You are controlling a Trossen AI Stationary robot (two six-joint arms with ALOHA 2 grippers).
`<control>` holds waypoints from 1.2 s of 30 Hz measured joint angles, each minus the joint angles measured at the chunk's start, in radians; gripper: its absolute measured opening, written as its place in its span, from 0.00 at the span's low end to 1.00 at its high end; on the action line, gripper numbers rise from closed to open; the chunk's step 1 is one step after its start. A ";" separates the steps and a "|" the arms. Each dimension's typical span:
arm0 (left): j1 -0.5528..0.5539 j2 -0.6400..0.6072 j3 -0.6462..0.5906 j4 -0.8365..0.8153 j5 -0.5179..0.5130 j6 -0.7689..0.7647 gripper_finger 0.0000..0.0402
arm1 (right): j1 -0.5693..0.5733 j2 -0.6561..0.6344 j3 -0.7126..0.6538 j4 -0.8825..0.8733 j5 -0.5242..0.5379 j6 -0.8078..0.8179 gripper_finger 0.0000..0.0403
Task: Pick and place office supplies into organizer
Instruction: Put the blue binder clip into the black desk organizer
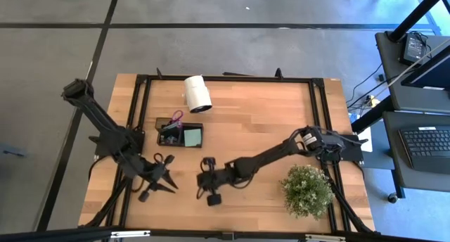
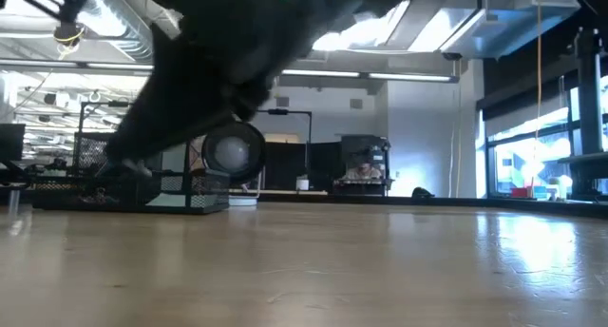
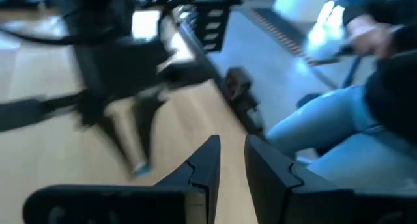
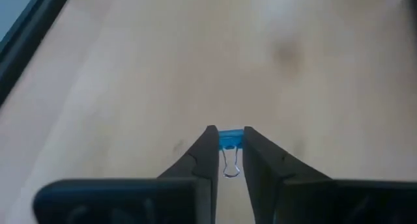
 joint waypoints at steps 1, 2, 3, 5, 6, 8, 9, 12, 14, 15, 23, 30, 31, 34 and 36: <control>-0.007 -0.022 0.000 -0.002 0.008 0.000 0.16 | -0.011 0.000 0.000 0.025 0.002 -0.011 0.13; -0.014 -0.041 0.000 -0.003 0.017 0.006 0.16 | -0.023 0.000 0.000 0.047 0.004 -0.026 0.13; -0.021 -0.057 0.000 -0.006 0.021 0.019 0.16 | -0.035 0.000 0.000 0.072 0.004 -0.040 0.13; -0.037 -0.081 0.000 -0.008 0.024 0.052 0.16 | -0.058 0.000 0.000 0.135 0.017 -0.075 0.13; -0.043 -0.091 0.000 -0.008 0.024 0.066 0.16 | -0.071 0.000 0.000 0.168 0.030 -0.091 0.13; -0.050 -0.102 0.000 -0.008 0.020 0.086 0.16 | -0.096 0.000 0.001 0.246 0.034 -0.121 0.13; -0.054 -0.105 0.000 -0.009 0.018 0.093 0.16 | -0.110 0.000 0.001 0.285 0.034 -0.134 0.13; -0.053 -0.106 0.000 -0.010 0.017 0.108 0.16 | -0.147 0.000 0.002 0.387 0.036 -0.143 0.13; -0.053 -0.106 0.000 -0.010 0.017 0.115 0.16 | -0.170 0.005 0.002 0.452 0.038 -0.143 0.13; -0.053 -0.106 0.000 -0.010 0.017 0.119 0.16 | -0.180 0.008 0.002 0.480 0.038 -0.143 0.13; -0.053 -0.106 0.000 -0.022 0.016 0.124 0.16 | -0.247 0.086 0.003 0.627 0.034 -0.115 0.13; -0.053 -0.106 0.000 -0.068 -0.015 0.146 0.16 | -0.265 0.099 0.003 0.602 -0.019 -0.102 0.13; -0.053 -0.106 0.000 -0.085 -0.018 0.140 0.16 | -0.264 0.099 0.003 0.585 -0.050 -0.082 0.13; -0.053 -0.106 0.000 -0.126 -0.024 0.113 0.16 | -0.251 0.100 0.003 0.509 -0.095 -0.033 0.13; -0.053 -0.106 0.000 -0.141 -0.042 0.105 0.16 | -0.243 0.109 0.003 0.486 -0.094 -0.032 0.13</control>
